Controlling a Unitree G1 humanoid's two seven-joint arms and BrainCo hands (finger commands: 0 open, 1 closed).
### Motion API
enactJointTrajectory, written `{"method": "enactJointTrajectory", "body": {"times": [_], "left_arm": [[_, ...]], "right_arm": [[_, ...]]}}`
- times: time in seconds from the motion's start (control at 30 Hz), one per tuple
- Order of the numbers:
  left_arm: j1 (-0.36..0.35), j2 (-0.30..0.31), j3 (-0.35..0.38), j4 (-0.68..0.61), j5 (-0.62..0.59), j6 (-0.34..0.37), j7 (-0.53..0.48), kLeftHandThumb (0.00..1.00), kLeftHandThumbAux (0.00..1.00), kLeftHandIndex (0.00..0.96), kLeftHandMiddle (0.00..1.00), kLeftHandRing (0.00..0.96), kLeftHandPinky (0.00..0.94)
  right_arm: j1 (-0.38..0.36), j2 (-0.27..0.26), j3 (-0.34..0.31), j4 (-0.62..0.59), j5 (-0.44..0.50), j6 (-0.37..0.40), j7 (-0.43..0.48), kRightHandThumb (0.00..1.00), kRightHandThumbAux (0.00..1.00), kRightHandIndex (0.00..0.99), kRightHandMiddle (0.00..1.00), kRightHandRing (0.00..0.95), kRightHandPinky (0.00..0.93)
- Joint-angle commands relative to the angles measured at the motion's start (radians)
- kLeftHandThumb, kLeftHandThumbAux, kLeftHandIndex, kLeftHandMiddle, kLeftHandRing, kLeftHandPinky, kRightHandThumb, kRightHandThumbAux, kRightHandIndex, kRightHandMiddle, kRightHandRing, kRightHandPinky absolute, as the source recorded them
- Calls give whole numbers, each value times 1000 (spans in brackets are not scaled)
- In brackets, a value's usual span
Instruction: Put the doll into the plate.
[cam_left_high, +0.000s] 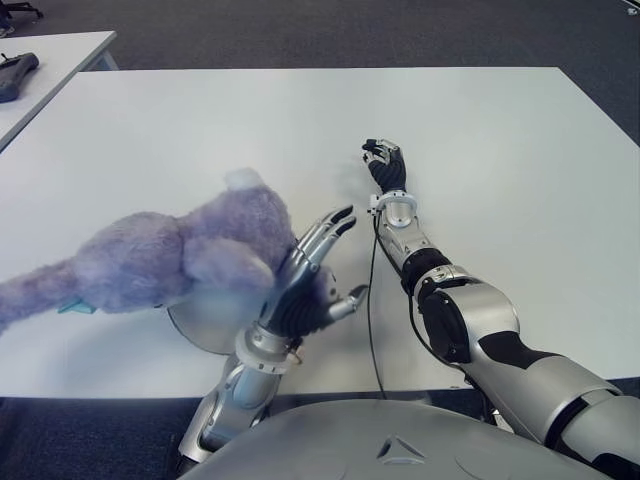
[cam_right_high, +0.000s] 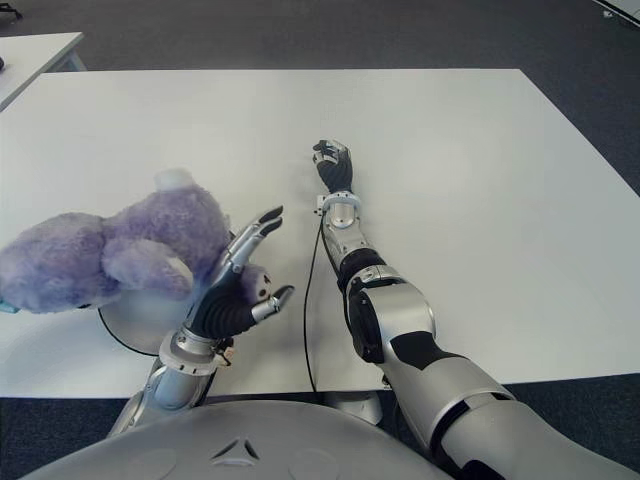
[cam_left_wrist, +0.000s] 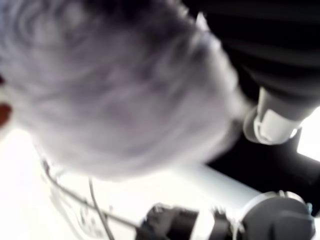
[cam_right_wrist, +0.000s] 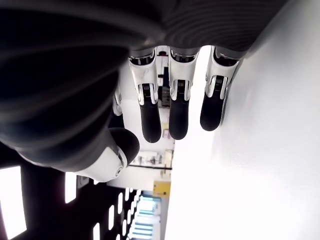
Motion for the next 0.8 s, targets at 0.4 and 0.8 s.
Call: {"method": "enactJointTrajectory", "body": {"times": [0.4,0.8], "left_arm": [[68,56,8,72,-10,98,-128,252,425,0,0,0,0],[54,57,12,89,-12,68,-116,260,426,0,0,0,0]], "right_arm": [[183,127,-23,104,24,124,-4,698,740,398,235,203,208],[185,127,-29,104,28,120,1,700,740,398,231,199,199]]}}
